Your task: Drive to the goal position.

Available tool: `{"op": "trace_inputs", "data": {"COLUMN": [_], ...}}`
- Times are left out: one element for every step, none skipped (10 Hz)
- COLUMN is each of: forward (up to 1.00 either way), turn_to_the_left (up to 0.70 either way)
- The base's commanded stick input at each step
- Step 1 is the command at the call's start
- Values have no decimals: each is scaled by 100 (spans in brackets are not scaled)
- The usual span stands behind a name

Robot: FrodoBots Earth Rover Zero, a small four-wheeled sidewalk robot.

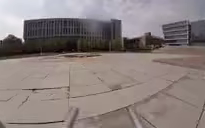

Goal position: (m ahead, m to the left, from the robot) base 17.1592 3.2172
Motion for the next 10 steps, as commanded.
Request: {"op": "trace_inputs", "data": {"forward": [100, 100, 100, 100, 100, 100, 100, 100, 100, 100], "turn_to_the_left": [-13, 2, 2, 2, 2, 2, 2, 2, 2, 2]}}
